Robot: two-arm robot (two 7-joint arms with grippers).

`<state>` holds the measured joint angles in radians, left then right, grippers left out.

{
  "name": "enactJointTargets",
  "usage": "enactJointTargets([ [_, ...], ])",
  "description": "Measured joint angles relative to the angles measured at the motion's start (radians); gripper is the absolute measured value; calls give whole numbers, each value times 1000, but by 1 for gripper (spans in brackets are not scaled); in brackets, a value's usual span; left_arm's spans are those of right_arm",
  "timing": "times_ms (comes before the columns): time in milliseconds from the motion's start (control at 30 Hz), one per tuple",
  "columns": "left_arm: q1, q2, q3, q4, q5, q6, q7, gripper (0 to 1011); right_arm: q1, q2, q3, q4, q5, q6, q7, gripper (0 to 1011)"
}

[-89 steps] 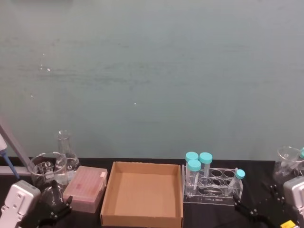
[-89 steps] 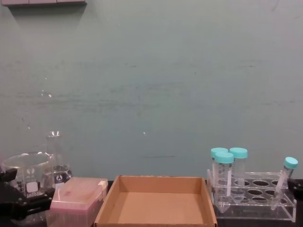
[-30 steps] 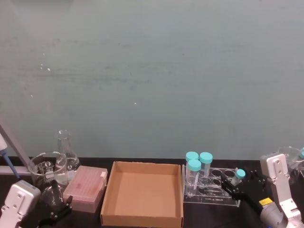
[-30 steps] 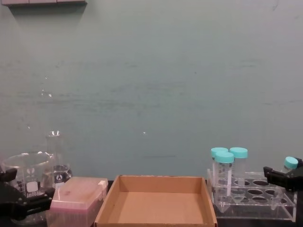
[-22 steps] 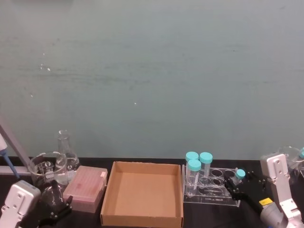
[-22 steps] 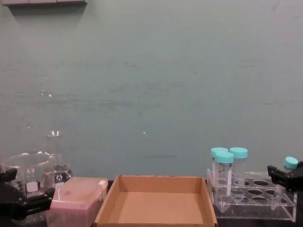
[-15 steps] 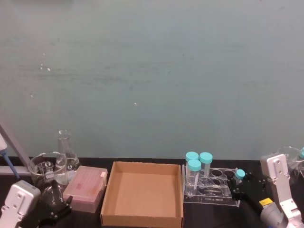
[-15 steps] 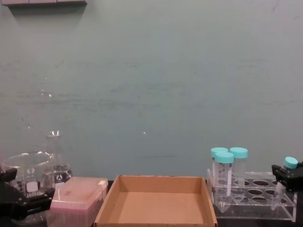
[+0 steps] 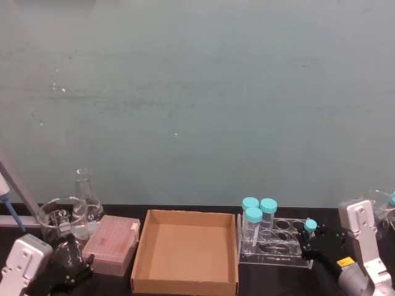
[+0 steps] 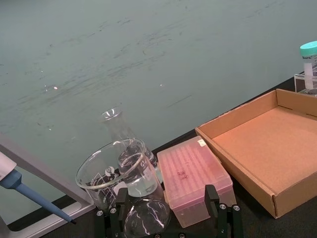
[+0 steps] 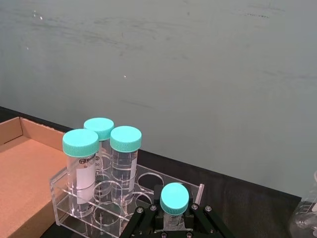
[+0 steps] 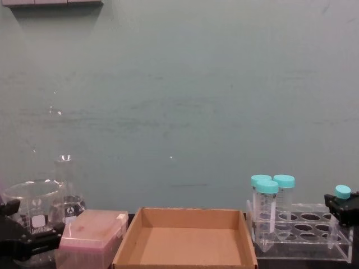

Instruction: Use the right hand to move the test tube from the test tube rack into the box.

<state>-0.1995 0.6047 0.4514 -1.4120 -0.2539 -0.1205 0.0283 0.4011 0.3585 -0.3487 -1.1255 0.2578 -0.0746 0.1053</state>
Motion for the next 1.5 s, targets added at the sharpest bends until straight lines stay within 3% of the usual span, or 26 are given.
enactJointTargets([
  [333, 0, 0, 0, 0, 0, 0, 0, 1000, -1, -11, 39, -26, -8, -19, 21, 213],
  [600, 0, 0, 0, 0, 0, 0, 0, 1000, -19, 5, 101, -143, 20, -8, 52, 213],
  [833, 0, 0, 0, 0, 0, 0, 0, 1000, -5, 3, 124, -222, 37, 4, 96, 213],
  [1033, 0, 0, 0, 0, 0, 0, 0, 1000, 31, -20, 104, -240, 29, 1, 143, 213],
  [1233, 0, 0, 0, 0, 0, 0, 0, 1000, 67, -62, 62, -257, 9, -1, 195, 213],
  [1500, 0, 0, 0, 0, 0, 0, 0, 1000, 118, -140, -11, -220, 5, 69, 248, 213],
])
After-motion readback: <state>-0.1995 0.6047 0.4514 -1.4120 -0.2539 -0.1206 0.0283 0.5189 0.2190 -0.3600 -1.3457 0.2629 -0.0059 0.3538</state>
